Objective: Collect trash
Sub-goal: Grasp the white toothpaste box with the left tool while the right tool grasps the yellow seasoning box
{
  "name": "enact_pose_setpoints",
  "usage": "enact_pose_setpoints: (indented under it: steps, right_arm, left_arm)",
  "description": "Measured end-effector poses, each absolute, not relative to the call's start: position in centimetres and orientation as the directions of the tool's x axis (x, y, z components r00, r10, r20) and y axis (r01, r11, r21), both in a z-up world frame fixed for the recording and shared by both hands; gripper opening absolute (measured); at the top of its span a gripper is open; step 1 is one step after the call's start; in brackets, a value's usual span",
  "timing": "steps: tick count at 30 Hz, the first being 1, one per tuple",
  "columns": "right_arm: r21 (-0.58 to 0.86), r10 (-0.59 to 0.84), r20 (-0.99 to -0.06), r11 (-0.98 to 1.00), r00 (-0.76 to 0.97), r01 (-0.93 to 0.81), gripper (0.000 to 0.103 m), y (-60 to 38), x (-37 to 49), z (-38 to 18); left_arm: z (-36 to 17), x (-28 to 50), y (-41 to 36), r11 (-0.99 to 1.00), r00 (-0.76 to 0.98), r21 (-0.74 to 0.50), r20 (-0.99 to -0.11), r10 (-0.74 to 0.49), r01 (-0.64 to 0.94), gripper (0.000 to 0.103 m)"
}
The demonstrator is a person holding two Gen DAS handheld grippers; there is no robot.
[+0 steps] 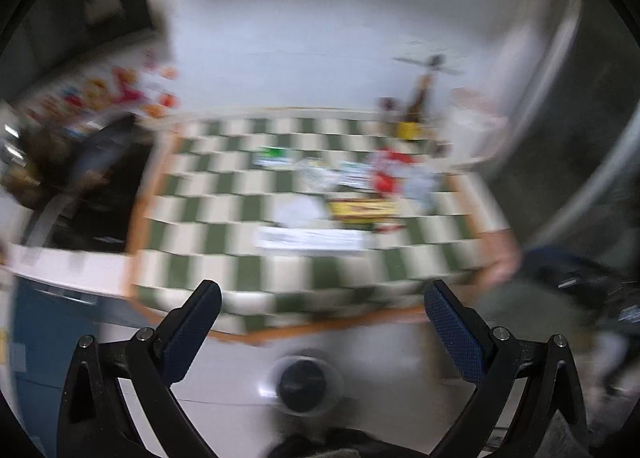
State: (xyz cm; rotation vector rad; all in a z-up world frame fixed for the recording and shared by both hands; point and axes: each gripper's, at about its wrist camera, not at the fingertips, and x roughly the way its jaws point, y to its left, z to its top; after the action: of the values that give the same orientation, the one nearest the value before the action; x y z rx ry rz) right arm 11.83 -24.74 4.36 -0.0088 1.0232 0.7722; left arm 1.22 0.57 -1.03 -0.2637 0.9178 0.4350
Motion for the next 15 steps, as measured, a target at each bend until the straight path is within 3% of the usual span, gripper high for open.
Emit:
enact_pose_setpoints:
  steps: [2,5,10,15]
  right_arm:
    - [0.278,0.48,-0.786,0.837,0.39,-0.471,0.103,-25.0,12.7,3.0]
    - [0.26,0.395,-0.809,0.905,0.436,-0.336,0.103,-25.3,14.8,0.4]
    - [0.274,0.313,-0.85,0.95,0.424,-0.151,0.103,-26.5,20.4,-5.3]
    - [0.23,0.264,-0.878,0.964,0.4,-0.131,0.103,-26.3,27.0,-10.2]
  left_arm:
    - [-2.5,2.5,1.6,0.859,0.478,0.049,-0.814,0.33,-0.51,0.103]
    - [-6.0,4.6,4.1,0.834,0.41,0.052,-0.853,0.323,-0.549,0.103]
    - [-14.4,9.2,7.8,0.734,0.268,-0.097,-0.956,0.119,-0.672,0.103]
    - [-21.6,13.2,9.2,0.533,0.226,-0.258,-0.966,-0.126,-0.806,0.1]
